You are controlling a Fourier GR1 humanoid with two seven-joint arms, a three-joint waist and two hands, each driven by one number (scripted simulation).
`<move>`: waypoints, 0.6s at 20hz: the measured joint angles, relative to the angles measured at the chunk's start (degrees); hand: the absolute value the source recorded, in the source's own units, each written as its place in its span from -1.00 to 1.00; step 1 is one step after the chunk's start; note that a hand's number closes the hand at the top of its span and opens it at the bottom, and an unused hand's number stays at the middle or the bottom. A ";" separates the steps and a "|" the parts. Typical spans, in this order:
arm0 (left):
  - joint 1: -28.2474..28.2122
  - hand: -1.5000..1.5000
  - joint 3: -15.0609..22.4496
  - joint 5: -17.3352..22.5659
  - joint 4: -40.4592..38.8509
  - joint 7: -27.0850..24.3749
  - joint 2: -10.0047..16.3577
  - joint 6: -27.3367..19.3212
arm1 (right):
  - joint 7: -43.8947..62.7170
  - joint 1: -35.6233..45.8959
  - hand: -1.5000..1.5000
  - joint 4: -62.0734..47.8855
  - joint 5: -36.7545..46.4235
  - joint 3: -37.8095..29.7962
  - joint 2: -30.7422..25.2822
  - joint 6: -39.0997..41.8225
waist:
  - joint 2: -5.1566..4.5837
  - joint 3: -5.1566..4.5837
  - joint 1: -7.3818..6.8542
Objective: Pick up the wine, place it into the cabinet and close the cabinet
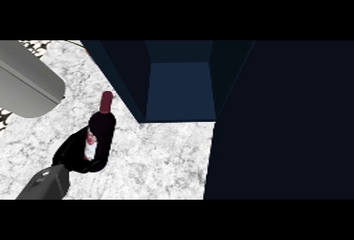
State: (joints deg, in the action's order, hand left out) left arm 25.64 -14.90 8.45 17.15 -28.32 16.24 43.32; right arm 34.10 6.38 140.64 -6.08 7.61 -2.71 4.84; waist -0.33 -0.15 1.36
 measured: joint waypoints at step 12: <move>-2.06 1.00 -3.09 3.67 3.60 -3.11 -4.09 -7.00 | -1.42 -1.38 -1.00 -0.40 -0.25 -1.45 -0.12 1.15 | 0.33 0.11 -0.97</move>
State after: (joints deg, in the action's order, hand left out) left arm 23.57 -17.99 12.13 20.76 -31.43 12.15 36.32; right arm 32.68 5.00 140.24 -6.34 6.16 -2.83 6.00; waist 0.00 -0.04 0.39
